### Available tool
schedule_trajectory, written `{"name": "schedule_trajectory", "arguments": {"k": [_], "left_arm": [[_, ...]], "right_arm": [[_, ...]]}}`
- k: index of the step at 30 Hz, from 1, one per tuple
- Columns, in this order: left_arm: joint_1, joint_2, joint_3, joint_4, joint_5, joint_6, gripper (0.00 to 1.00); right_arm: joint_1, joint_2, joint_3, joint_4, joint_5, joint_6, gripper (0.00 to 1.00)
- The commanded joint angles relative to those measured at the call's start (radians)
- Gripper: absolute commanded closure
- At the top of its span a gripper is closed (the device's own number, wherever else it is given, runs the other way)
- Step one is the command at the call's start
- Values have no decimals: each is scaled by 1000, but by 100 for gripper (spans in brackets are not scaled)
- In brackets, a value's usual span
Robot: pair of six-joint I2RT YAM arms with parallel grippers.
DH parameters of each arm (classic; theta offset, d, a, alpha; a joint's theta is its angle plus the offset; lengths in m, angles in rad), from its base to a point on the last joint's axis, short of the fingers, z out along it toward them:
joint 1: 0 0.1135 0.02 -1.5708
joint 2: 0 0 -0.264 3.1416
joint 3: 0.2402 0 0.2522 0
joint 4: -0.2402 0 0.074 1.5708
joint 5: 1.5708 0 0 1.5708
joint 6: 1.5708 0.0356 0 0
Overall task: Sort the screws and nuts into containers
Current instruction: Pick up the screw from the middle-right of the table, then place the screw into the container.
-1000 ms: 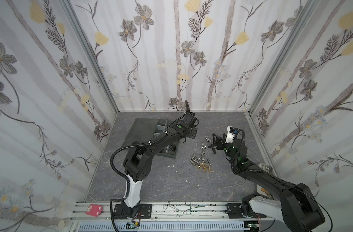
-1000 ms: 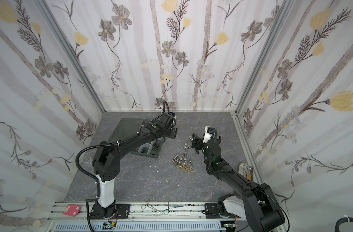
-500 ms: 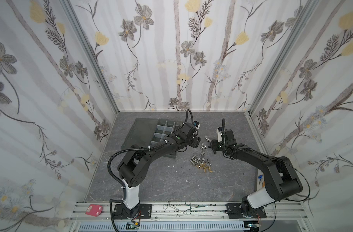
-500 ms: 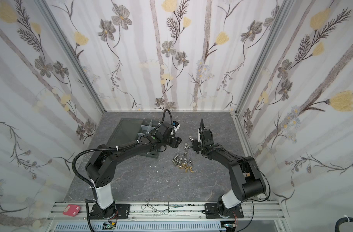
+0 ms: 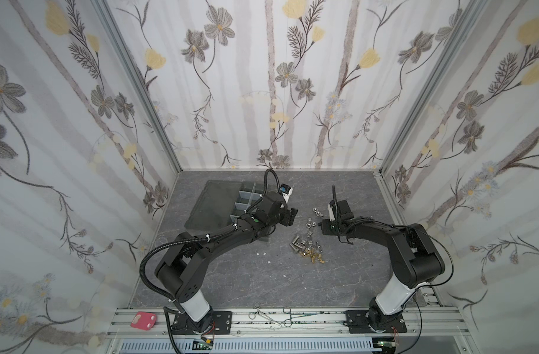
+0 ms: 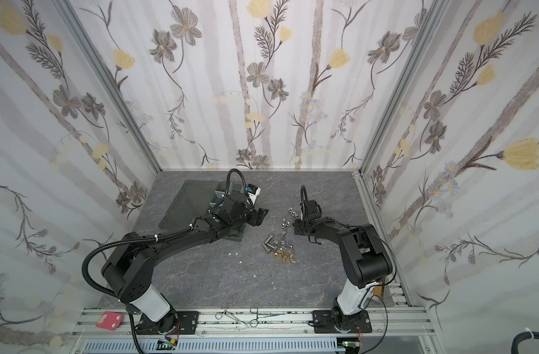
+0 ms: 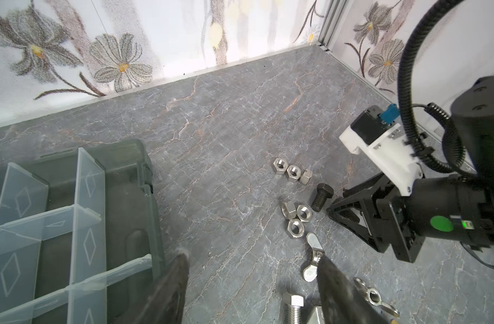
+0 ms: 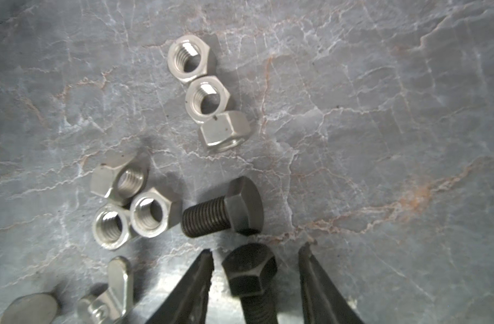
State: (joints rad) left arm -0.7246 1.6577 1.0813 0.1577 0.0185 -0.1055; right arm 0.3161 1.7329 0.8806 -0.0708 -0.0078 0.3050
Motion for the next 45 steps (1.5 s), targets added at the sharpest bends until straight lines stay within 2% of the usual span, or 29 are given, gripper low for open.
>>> {"name": "schedule_trajectory", "arguments": {"k": [1,3,6,11,17,21,23,26,29,31,33,38,45], "left_arm": [[1,-10,-13,59,8,-6,28],[1,-14,-19,68,4,-9,28],[1,-20,-24,77,-1,-14,28],[2,-43,-46,103,-29,-13,27],[26,-84,-78,150,-78,-43,27],[63,-170,-160,227,-111,-80,26],[93,-218,-206,249,-160,-119,23],[155,-299,-277,256,-172,-158,23],[208,-393,-356,224,-258,-206,23],[246,-477,-416,190,-342,-257,18],[308,-554,-475,152,-373,-307,14],[469,-647,-538,18,-329,-386,13],[556,-724,-612,14,-264,-396,11]], "right_arm": [[2,37,17,-17,14,-14,58],[3,47,17,-11,9,-21,61],[3,47,20,-24,13,-24,75],[5,-5,15,-39,9,-23,88],[6,-66,36,-72,11,-18,95],[18,-114,71,-87,-31,-23,97],[32,-131,105,-81,-107,-26,97],[86,-121,191,-40,-254,-18,97],[184,-53,326,1,-368,-32,97],[264,13,431,21,-437,-54,96],[337,93,526,56,-505,-56,95],[477,268,709,107,-602,-61,94],[572,416,790,165,-618,-60,94]]}}
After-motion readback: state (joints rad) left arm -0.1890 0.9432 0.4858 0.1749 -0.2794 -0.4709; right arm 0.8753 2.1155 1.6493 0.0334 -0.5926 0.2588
